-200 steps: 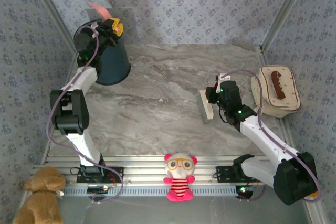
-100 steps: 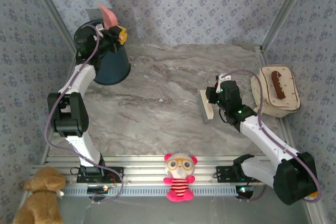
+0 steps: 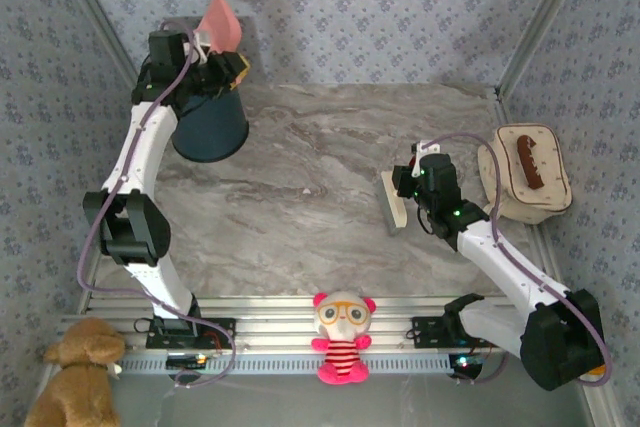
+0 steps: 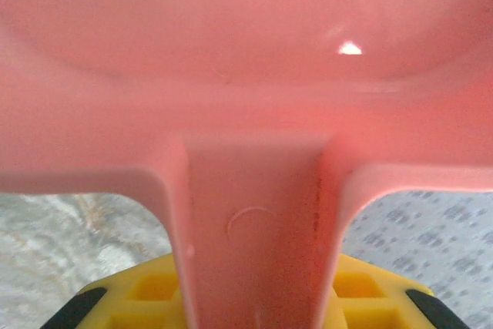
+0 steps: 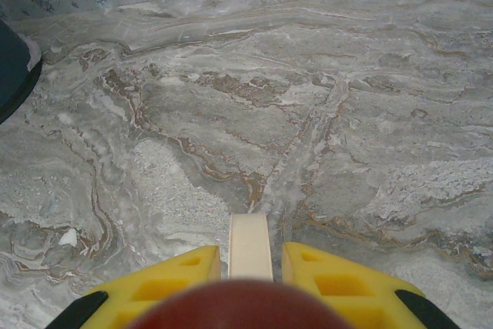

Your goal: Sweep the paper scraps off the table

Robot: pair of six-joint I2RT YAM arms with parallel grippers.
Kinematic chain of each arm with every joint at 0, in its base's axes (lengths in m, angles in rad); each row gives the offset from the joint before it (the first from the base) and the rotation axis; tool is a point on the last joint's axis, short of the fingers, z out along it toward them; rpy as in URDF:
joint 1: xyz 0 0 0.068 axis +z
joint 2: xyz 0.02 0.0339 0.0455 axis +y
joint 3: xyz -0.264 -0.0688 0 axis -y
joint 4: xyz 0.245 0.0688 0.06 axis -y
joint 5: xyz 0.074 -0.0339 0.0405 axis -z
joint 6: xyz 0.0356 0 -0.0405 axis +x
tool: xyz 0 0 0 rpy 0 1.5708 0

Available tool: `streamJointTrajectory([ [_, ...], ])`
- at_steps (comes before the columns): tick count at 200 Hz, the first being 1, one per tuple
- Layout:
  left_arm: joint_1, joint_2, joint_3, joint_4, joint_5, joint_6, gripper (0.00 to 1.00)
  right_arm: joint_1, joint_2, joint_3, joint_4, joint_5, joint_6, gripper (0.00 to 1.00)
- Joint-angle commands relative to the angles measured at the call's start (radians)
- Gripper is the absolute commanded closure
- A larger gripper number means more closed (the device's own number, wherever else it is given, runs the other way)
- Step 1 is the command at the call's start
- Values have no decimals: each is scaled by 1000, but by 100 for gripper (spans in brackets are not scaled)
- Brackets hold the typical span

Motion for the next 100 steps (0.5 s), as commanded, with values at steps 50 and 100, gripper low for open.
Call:
streamJointTrajectory([
  [50,-85,3,118,-408,-152,462,100,-10,-3,-11,45,-4,18,100],
  [100,-192,49,168,-545,-314,620,100,-11,2,-14,48,-6,25,100],
])
